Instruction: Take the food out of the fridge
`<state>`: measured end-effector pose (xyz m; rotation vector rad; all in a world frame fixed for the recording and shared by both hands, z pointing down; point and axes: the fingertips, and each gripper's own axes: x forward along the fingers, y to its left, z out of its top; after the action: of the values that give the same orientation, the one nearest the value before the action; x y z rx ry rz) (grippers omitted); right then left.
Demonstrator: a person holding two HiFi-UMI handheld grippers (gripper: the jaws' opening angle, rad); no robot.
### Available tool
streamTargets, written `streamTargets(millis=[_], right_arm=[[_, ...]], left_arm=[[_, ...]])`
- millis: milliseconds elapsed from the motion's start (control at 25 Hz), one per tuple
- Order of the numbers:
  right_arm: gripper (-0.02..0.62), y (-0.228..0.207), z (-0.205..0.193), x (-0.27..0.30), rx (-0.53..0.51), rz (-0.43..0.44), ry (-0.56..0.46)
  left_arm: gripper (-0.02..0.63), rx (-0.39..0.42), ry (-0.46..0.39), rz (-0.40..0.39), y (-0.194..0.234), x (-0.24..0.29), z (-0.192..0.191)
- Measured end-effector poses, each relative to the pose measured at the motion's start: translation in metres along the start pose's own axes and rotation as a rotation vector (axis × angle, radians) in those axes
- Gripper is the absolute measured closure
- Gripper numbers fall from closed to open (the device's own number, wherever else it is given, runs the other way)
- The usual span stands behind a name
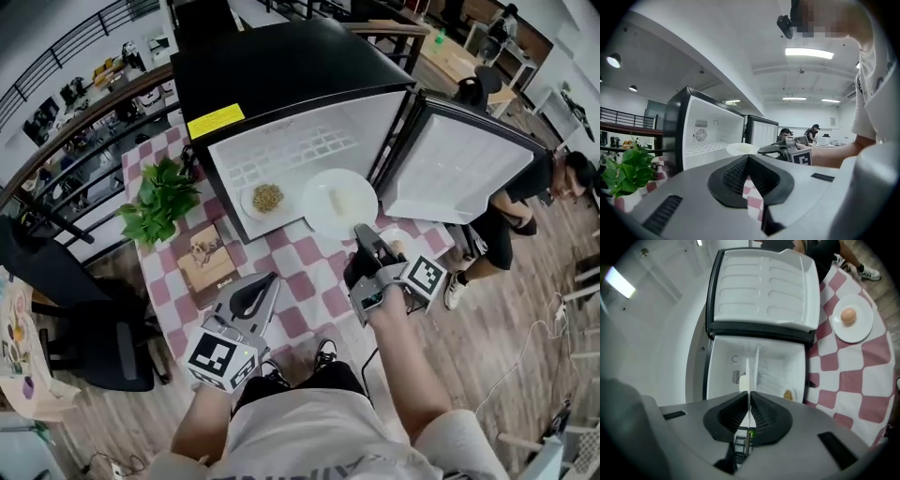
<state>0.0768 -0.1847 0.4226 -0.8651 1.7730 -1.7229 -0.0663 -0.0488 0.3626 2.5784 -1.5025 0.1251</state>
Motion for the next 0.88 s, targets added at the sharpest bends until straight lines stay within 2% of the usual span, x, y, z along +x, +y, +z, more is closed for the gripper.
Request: streamTargets(millis=[160, 400, 640, 880], right_arm=[[0.561, -0.032, 0.020, -0.047, 0.004, -0.035, -0.071], [0.561, -0.078, 0.034, -0.092, 0.030, -0.084, -0.123], [0.561, -0.125, 0.031, -0.109, 0.059, -0.118, -0.123], [0.561, -0.163, 0.027, -0.106, 0.066, -0.172, -0.093]], left_arm=[[0.604, 0.000, 0.030, -0.089, -0.022, 0.023, -0.015], [0.604, 0.001, 0.063, -0.163, -0.047, 0.051, -0.036], [0.604, 0.005, 0.119, -0.197, -0.059, 0.069, -0.068], [0.604, -0.005, 0.171, -0.197, -0.060, 0.074, -0.094]])
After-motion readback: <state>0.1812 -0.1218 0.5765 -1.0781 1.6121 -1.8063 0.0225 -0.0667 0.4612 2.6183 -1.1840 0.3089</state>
